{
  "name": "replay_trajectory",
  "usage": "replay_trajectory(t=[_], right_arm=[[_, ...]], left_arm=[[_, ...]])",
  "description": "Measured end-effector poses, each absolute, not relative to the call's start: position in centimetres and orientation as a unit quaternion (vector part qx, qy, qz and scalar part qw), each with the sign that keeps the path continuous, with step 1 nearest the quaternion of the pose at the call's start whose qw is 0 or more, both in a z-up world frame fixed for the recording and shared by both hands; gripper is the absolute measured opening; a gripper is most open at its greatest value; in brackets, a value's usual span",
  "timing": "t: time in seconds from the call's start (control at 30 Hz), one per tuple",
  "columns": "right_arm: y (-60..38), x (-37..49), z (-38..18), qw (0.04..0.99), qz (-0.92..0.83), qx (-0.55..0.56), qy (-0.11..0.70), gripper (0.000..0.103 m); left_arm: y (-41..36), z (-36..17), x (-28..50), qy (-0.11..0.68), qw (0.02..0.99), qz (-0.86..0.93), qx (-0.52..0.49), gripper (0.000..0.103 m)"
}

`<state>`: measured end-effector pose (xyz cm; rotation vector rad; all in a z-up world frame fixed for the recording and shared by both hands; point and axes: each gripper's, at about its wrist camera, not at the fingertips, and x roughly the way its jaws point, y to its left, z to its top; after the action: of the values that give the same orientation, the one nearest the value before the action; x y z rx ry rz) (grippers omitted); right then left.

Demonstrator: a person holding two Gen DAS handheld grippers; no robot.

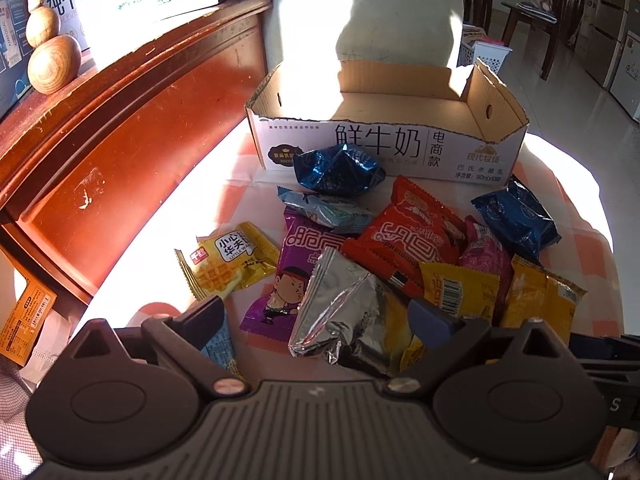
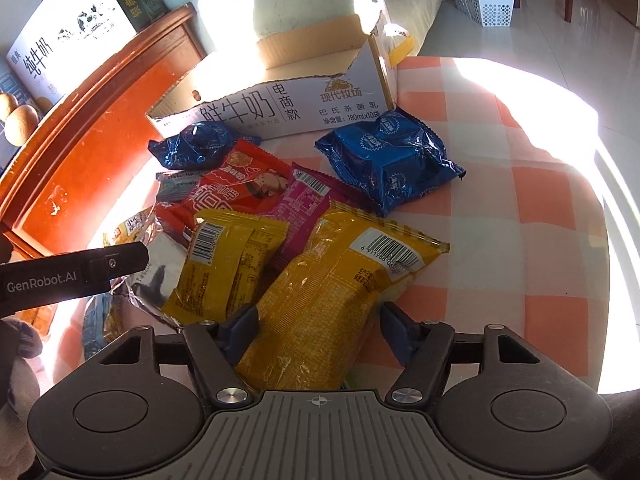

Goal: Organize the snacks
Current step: 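Close right gripper on large yellow bag while left gripper grasps smaller yellow bag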

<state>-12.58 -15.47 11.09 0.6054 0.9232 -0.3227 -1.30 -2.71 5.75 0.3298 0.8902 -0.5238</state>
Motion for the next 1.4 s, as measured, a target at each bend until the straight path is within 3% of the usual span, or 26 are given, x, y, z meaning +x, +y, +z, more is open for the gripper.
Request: replay_trajectory(t=[0.57,0.77,0.83,0.93,1.1,1.4], right_arm=[[-19.1,-15.0,11.0,0.817,-0.184,0.336,0.430,0.062],[-19.6,-15.3,10.8,0.811,-0.192,0.348,0.430,0.070],[-19.6,-15.2,10.6,0.807,-0.193,0.352,0.433,0.079],[-19.6,-15.2,10.4,0.804,-0.201,0.350,0.437,0.083],[-19.8,-15.5,10.7,0.809,-0.212,0.340,0.430,0.083],[-18.0,-14.2,9.8,0.811,-0.205,0.285,0.469,0.083]], left_arm=[[-7.1,3.7,-5.3,0.401,0.814,-0.357,0.224,0.097],[-8.3,2.7,-5.7,0.392,0.813,-0.359,0.238,0.097],[-8.7,2.5,-5.9,0.386,0.814,-0.357,0.247,0.097],[-9.0,2.2,-6.1,0.378,0.817,-0.351,0.257,0.097],[-8.8,2.6,-6.1,0.379,0.817,-0.369,0.232,0.085],[-9.5,1.3,-7.7,0.344,0.810,-0.373,0.292,0.085]])
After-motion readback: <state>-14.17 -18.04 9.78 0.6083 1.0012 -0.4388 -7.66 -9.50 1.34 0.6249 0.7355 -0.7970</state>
